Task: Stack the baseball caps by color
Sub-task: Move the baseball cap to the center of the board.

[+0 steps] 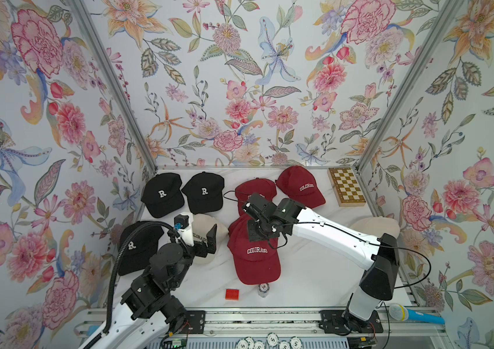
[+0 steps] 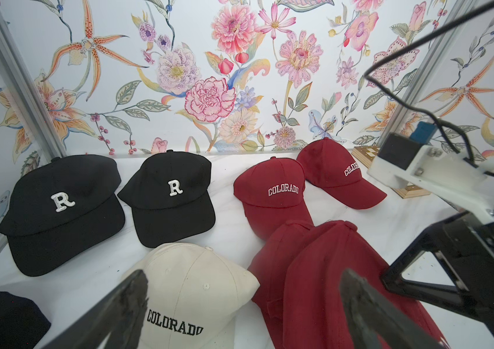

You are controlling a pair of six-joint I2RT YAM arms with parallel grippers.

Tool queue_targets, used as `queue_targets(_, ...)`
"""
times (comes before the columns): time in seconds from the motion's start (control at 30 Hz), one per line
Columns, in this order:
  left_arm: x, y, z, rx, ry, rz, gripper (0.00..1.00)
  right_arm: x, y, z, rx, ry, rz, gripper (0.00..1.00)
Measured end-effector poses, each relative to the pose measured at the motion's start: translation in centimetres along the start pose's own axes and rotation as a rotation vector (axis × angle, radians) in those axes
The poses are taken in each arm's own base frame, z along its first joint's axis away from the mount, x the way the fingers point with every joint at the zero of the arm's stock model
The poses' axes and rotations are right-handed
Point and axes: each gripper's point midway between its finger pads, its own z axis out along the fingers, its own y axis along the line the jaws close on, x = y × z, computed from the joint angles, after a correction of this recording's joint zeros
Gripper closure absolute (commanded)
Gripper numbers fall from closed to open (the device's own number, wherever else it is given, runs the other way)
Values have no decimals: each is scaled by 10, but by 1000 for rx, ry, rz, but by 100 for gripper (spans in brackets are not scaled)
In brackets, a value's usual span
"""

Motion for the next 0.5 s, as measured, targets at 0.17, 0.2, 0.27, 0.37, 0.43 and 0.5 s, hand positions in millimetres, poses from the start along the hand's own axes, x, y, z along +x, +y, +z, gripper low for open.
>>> queue_targets(0.17,0,0,0,-1,0,1,0,3,-5,17,28,53,2,100)
queue_targets(0.2,0,0,0,-1,0,1,0,2,-6,19,32,58,5,100)
queue_targets(0.27,0,0,0,-1,-3,2,0,0,-8,24,38,64,6,100)
queue_targets(0.37,0,0,1,0,-3,3,0,-5,-9,27,41,70,9,100)
queue_targets(0.43,1,0,1,1,-5,2,0,-8,-10,28,41,67,9,100)
queue_targets(0.5,2,0,2,0,-3,3,0,-13,-9,27,36,58,7,100)
